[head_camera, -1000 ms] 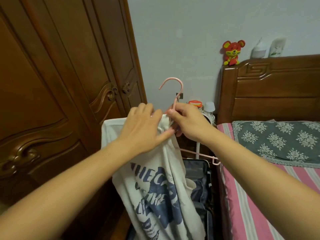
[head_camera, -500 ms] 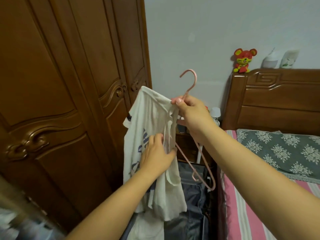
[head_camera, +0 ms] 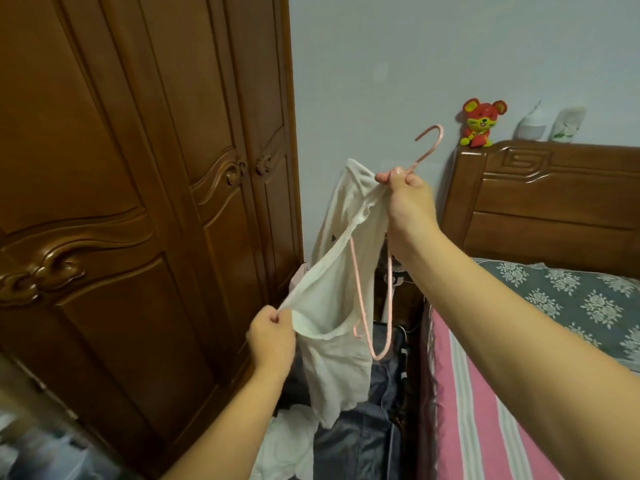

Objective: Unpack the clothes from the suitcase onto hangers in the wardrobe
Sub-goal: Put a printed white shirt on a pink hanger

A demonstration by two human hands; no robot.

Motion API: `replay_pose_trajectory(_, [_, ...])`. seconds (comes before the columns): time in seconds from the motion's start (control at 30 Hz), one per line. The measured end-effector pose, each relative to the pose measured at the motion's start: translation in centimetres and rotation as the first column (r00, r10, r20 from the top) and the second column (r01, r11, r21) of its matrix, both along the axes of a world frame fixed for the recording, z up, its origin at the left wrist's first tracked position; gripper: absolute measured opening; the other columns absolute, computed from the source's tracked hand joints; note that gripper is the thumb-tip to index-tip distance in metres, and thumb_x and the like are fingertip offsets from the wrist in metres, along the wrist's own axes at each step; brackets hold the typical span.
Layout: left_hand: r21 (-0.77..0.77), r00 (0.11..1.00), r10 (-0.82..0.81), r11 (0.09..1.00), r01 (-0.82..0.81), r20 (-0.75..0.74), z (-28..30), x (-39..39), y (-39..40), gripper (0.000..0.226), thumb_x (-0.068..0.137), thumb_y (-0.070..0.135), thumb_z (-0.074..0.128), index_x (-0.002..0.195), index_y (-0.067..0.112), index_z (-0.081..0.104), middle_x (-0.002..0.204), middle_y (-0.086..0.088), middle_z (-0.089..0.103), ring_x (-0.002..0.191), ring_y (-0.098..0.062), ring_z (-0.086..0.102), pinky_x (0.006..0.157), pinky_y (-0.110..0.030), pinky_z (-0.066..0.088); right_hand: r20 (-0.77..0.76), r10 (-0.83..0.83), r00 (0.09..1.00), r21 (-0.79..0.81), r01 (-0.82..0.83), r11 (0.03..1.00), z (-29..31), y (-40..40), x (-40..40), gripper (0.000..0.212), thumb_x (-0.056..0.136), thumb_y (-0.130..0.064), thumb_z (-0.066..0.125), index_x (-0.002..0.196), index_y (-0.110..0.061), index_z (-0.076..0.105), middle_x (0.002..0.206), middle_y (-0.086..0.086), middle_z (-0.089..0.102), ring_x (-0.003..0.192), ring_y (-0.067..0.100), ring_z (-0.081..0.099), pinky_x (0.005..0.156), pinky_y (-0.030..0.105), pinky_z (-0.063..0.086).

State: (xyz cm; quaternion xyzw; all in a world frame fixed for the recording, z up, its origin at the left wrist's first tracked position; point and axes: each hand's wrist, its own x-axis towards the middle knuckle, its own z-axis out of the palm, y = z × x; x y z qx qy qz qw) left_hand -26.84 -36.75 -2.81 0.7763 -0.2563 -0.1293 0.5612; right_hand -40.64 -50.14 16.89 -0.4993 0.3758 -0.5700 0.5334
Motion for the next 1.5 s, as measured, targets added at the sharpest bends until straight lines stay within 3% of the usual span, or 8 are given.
replay_pose_trajectory(0.17, [-0.33,0.815,-0.142,0.942,-0.063,-0.561,4.8,1.9,2.8,0.009,0.096,0.006,0.053,0.088,0.01,0.056,0.083,-0.005,0.055,0.075,-0.02,0.053,0.066,-0.036,0.042,-0.147,-0.258,0.955,-0.173,0.232,0.957,-1.2,-1.0,-0.3,0.041,0.107,-0.034,0.036,0.086,-0.016,0.067,0.101,0.005,0.067,0.09,0.012,0.06,0.074,0.026,0.041])
replay_pose_trajectory(0.37, [0.075,0.911,-0.408,0.912,0.403,0.062,9.5,3.3,6.0,0.034,0.084,0.047,0.078,0.108,0.04,0.055,0.098,-0.002,0.067,0.091,-0.022,0.067,0.071,-0.04,0.052,-0.299,-0.418,0.858,-0.221,0.364,0.905,-2.2,-1.5,0.6,0.038,0.106,-0.034,0.029,0.098,-0.014,0.06,0.104,0.013,0.061,0.101,0.029,0.056,0.092,0.043,0.045])
replay_pose_trajectory(0.53, [0.547,0.754,-0.472,0.817,0.18,0.456,10.2,4.8,6.7,0.053,0.08,0.042,0.067,0.12,0.043,0.033,0.092,0.01,0.058,0.074,-0.016,0.061,0.059,-0.035,0.046,-0.461,-0.527,0.714,-0.467,0.31,0.828,-2.5,-2.6,0.1,0.038,0.108,-0.025,0.026,0.089,-0.008,0.054,0.09,0.016,0.055,0.093,0.028,0.044,0.082,0.04,0.031])
replay_pose_trajectory(0.67, [0.579,0.753,-0.371,0.815,-0.017,0.544,10.4,7.2,7.2,0.035,0.083,0.025,0.062,0.106,0.03,0.037,0.106,0.003,0.041,0.091,-0.025,0.055,0.075,-0.042,0.05,-0.503,-0.519,0.691,-0.58,0.176,0.796,-4.2,-3.0,-0.6,0.036,0.108,-0.022,0.028,0.081,-0.007,0.046,0.081,0.011,0.044,0.085,0.034,0.046,0.073,0.044,0.033])
replay_pose_trajectory(0.8, [0.496,0.95,-0.215,0.865,0.078,0.227,13.3,9.9,7.6,0.021,0.083,0.024,0.063,0.094,0.018,0.047,0.098,-0.005,0.056,0.081,-0.022,0.058,0.064,-0.039,0.049,-0.586,-0.547,0.598,-0.626,0.095,0.774,-5.8,-2.9,-0.8,0.035,0.107,-0.028,0.033,0.084,-0.005,0.048,0.08,0.014,0.048,0.08,0.042,0.052,0.068,0.04,0.03])
replay_pose_trajectory(0.9, [0.432,0.909,-0.411,0.81,0.396,-0.062,14.9,9.1,8.1,0.006,0.088,0.008,0.055,0.087,0.011,0.05,0.066,-0.014,0.063,0.054,-0.022,0.061,0.056,-0.036,0.056,-0.587,-0.585,0.56,-0.652,0.101,0.751,-6.4,-2.4,-0.5,0.032,0.105,-0.032,0.039,0.087,-0.007,0.047,0.086,0.021,0.056,0.078,0.045,0.054,0.065,0.041,0.031])
replay_pose_trajectory(1.23, [0.682,0.711,-0.692,0.579,0.446,0.124,19.9,7.1,6.8,0.011,0.083,0.009,0.058,0.093,0.013,0.059,0.065,-0.011,0.064,0.045,-0.019,0.055,0.043,-0.027,0.042,-0.545,-0.58,0.605,-0.611,0.187,0.769,-4.1,-2.3,-0.8,0.031,0.106,-0.031,0.039,0.092,-0.006,0.052,0.102,0.025,0.058,0.092,0.045,0.055,0.069,0.04,0.028])
replay_pose_trajectory(1.5, [0.532,0.78,-0.575,0.753,0.388,0.246,18.4,7.7,5.2,0.014,0.096,0.021,0.063,0.088,0.011,0.061,0.06,-0.006,0.058,0.043,-0.017,0.051,0.039,-0.025,0.038,-0.524,-0.6,0.605,-0.635,0.191,0.748,-5.8,-2.9,-0.5,0.032,0.105,-0.029,0.04,0.088,-0.005,0.05,0.09,0.022,0.057,0.081,0.044,0.054,0.065,0.042,0.031])
